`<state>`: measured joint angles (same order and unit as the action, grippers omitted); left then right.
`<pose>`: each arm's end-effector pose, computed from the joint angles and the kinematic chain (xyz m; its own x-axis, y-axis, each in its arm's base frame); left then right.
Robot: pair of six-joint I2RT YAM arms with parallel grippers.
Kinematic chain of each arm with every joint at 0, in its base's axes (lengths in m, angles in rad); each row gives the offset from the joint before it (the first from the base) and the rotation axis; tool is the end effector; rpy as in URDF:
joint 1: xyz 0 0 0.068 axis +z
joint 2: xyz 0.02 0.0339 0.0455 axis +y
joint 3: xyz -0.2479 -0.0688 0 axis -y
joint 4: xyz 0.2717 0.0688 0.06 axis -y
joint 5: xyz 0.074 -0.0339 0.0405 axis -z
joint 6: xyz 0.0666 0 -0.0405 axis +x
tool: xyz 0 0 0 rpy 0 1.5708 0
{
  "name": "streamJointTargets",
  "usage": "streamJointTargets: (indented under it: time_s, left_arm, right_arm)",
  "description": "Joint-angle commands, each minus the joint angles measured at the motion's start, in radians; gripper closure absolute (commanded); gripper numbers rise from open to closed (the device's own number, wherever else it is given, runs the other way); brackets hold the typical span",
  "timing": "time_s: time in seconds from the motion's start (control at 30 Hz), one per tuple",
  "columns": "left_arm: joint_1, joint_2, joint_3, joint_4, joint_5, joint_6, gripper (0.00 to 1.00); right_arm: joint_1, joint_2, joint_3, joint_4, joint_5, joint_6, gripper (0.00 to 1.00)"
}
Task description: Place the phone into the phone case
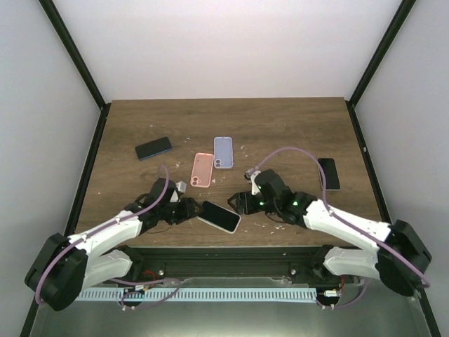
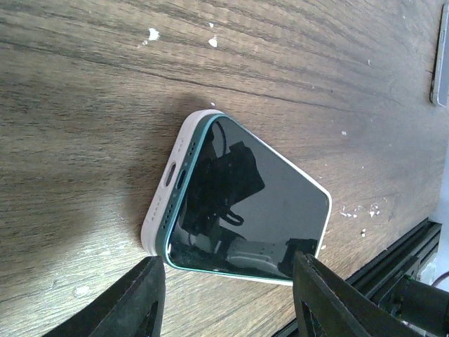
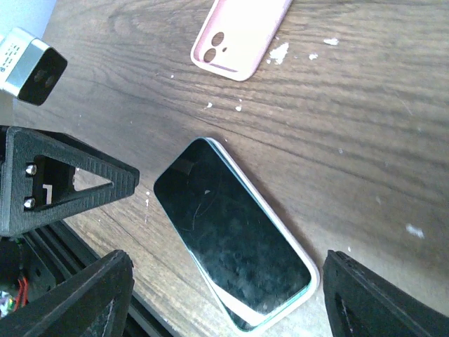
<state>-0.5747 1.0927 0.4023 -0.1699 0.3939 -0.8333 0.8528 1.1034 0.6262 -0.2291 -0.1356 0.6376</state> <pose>0.1892 -0.1530 0.1041 -0.9549 -0.1959 -0.2232 0.0079 0.7347 -0.6784 0.1799 0.2196 0.1725 -0.8276 -0.0509 -0.5591 -0.3998 0.7525 0.5234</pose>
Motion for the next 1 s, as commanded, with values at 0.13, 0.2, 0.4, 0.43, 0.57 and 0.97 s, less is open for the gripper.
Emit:
streamJointTargets:
  time_s: [0.13,0.2,0.4,0.43,0.57,0.97]
  left_arm:
    - [0.003,0.044,-0.056,0.114,0.021,-0.052,0.5]
    - [0.003,0.065,-0.056,0.136,0.017,-0.054,0.54]
    - [0.003,0.169,0.005,0.156,0.012,-0.017,0.65]
    - [0.003,0.188,0.015,0.166,0.012,-0.012,0.67]
    - [0.003,0.268,0.049,0.235,0.039,-0.009,0.75]
    - [0.003,0.21,0.068,0.177,0.067,-0.032,0.61]
  right_arm:
    - [-0.05,0.278,0.124,0.131,-0.242,-0.192,0.25]
    - [-0.051,0.334,0.141,0.145,-0.27,-0.199,0.25]
    - [-0.081,0.455,0.143,0.193,-0.26,-0.204,0.23]
    - [-0.089,0.466,0.14,0.197,-0.261,-0.201,0.23]
    - [-0.096,0.487,0.111,0.21,-0.28,-0.17,0.23]
    - [-0.095,0.411,-0.081,0.371,-0.398,0.088,0.27]
